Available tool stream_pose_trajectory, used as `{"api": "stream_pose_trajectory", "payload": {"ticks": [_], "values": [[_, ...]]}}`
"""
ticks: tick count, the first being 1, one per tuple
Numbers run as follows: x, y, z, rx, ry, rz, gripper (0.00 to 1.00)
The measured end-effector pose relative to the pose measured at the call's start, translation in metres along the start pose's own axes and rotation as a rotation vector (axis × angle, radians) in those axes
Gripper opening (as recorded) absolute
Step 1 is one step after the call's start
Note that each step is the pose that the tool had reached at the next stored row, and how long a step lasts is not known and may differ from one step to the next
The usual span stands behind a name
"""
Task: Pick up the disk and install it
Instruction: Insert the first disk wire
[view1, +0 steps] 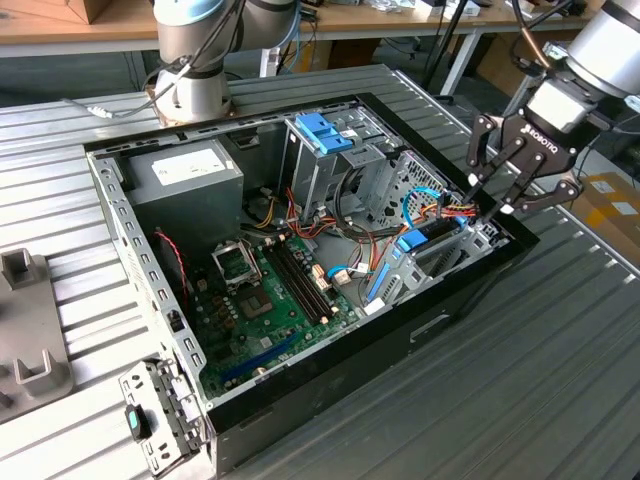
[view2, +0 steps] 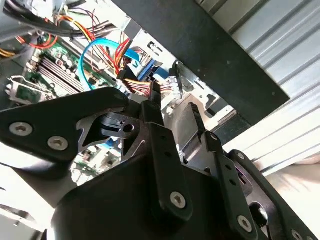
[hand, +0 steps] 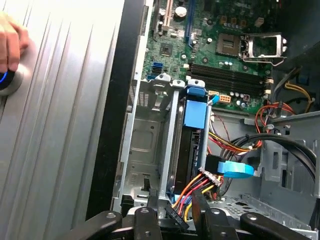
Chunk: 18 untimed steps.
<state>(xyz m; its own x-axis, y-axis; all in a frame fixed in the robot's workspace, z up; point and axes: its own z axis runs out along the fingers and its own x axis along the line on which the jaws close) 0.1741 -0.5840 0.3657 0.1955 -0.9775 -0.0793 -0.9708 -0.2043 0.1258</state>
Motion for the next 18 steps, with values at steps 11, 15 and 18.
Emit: {"api": "stream_pose_trajectory", "payload": {"ticks": [11, 15, 18], "values": [[0.0015, -0.0068, 0.0012, -0.0180, 0.0285, -0.224, 0.40], [0.0017, -0.0074, 0.0038, -0.0221, 0.0345, -0.272, 0.40], [0.0017, -0.0081, 0.0058, -0.0233, 0.0358, -0.283, 0.40]]}}
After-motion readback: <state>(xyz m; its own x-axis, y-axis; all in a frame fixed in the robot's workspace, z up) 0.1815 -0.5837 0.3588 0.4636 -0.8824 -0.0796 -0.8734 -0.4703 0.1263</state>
